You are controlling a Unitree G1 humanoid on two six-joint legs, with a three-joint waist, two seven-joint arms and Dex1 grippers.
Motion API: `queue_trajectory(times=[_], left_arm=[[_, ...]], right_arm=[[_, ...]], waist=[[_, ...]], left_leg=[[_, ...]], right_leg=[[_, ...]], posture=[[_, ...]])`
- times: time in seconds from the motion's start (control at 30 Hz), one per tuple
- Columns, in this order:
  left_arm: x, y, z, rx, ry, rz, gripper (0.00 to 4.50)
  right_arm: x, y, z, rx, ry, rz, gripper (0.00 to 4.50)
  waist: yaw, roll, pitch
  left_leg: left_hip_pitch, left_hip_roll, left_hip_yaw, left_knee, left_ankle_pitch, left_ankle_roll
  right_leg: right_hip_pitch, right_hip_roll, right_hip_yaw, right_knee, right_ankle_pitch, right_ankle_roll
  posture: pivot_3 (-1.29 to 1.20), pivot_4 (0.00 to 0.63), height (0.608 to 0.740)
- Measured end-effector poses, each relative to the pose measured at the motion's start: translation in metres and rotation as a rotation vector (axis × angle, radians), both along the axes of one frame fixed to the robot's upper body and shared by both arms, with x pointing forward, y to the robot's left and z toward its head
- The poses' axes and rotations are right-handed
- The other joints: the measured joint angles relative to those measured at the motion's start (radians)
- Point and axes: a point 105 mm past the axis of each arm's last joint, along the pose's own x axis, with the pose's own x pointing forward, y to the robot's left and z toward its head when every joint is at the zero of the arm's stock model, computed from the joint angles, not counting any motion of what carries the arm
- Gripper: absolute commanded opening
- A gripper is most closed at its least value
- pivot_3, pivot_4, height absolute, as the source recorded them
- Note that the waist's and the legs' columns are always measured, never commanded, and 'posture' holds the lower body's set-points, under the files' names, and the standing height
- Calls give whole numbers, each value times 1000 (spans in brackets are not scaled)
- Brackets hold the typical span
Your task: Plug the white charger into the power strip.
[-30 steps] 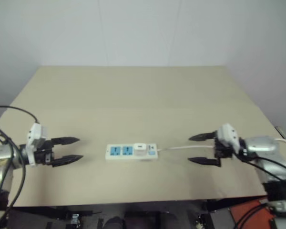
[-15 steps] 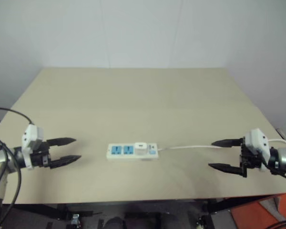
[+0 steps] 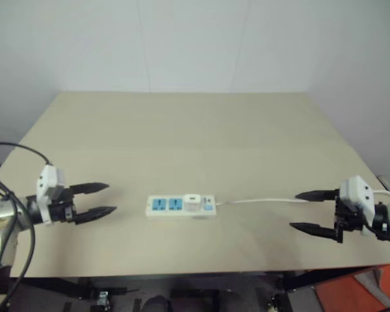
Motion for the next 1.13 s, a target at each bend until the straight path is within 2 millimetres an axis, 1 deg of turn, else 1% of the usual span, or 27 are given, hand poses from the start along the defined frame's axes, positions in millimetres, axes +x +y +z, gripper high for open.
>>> queue_trajectory(times=[0.13,0.2,0.23,0.4,0.73,1.13], left_arm=[[2,-2,1,-12,2,-5,4048],[3,-4,3,-27,7,-13,4398],[3,-4,3,-34,14,-17,4472],[4,-9,4,-58,51,-47,4472],[13,-11,8,-54,-6,-24,4472],[14,-11,9,-52,-15,-23,4472]], right_arm=[[-1,-1,3,-1,-16,-9,4440],[-2,-3,3,-2,-20,-21,4500],[-3,-3,3,0,-17,-23,4500],[-7,-2,2,-21,2,-11,4500],[-15,-3,5,-6,6,1,4500],[-14,-3,7,-12,-12,-5,4500]], waist=[[0,0,0],[1,0,0],[1,0,0],[0,0,0],[1,0,0],[1,0,0]], left_leg=[[0,0,0,1,0,0],[0,0,0,1,0,0],[0,0,0,1,0,0],[0,0,0,2,0,0],[1,-1,-1,4,0,0],[1,-1,-1,5,0,0]], right_leg=[[0,0,0,0,0,0],[1,0,0,0,0,0],[1,0,0,0,0,0],[1,1,0,1,0,0],[2,1,0,2,0,0],[2,1,1,3,0,0]], posture=[[0,150,740],[0,150,740],[0,150,740],[0,150,740],[0,150,740],[0,150,740]])
